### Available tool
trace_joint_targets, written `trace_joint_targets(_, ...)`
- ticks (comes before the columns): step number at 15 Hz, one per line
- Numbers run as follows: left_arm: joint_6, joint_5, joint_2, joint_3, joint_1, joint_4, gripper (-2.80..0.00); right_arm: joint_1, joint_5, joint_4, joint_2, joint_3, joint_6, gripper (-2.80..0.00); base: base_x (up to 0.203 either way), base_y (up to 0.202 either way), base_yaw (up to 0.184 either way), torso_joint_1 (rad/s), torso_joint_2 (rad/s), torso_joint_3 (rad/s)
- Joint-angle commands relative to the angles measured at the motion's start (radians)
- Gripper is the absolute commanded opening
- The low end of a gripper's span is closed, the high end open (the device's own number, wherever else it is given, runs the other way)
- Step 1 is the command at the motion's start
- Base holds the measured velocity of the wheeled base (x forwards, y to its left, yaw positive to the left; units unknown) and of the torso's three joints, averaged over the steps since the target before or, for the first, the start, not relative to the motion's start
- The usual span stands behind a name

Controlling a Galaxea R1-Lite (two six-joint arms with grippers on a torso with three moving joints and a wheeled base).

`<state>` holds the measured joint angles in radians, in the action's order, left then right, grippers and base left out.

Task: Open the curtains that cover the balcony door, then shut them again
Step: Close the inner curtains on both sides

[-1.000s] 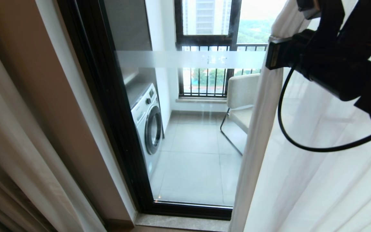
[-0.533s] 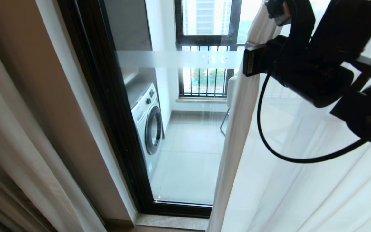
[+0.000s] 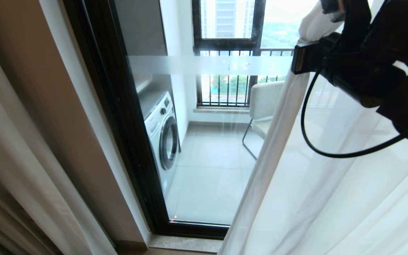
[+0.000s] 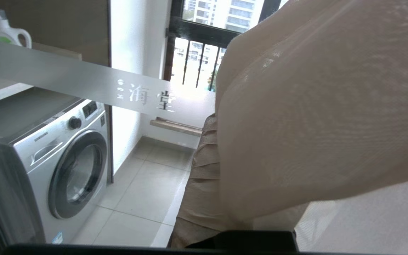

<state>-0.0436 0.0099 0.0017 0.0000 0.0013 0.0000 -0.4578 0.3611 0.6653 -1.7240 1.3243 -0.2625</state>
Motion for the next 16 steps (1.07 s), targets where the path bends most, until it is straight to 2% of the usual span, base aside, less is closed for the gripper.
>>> trace_joint_targets(1, -0.001, -0.001, 0.0, 0.0, 0.0, 0.0, -2.8, 0.073, 0.002, 0.007, 0.005, 0.025, 0.006, -2.8, 0.0, 0.0, 0.0, 0.0, 0.0, 0.0)
trace_joint_targets(7, -0.001, 0.001, -0.001, 0.0, 0.0, 0.0, -2.8, 0.234, 0.002, 0.007, -0.06, 0.107, 0.017, -2.8, 0.0, 0.0, 0.0, 0.0, 0.0, 0.0)
trace_joint_targets(12, -0.001, 0.0, 0.0, 0.0, 0.0, 0.0, -2.8, 0.313, 0.002, 0.058, -0.099, 0.11, 0.013, -2.8, 0.0, 0.0, 0.0, 0.0, 0.0, 0.0)
trace_joint_targets(16, -0.001, 0.001, 0.0, 0.0, 0.0, 0.0, -2.8, 0.344, 0.001, 0.06, -0.108, 0.108, 0.014, -2.8, 0.0, 0.0, 0.0, 0.0, 0.0, 0.0)
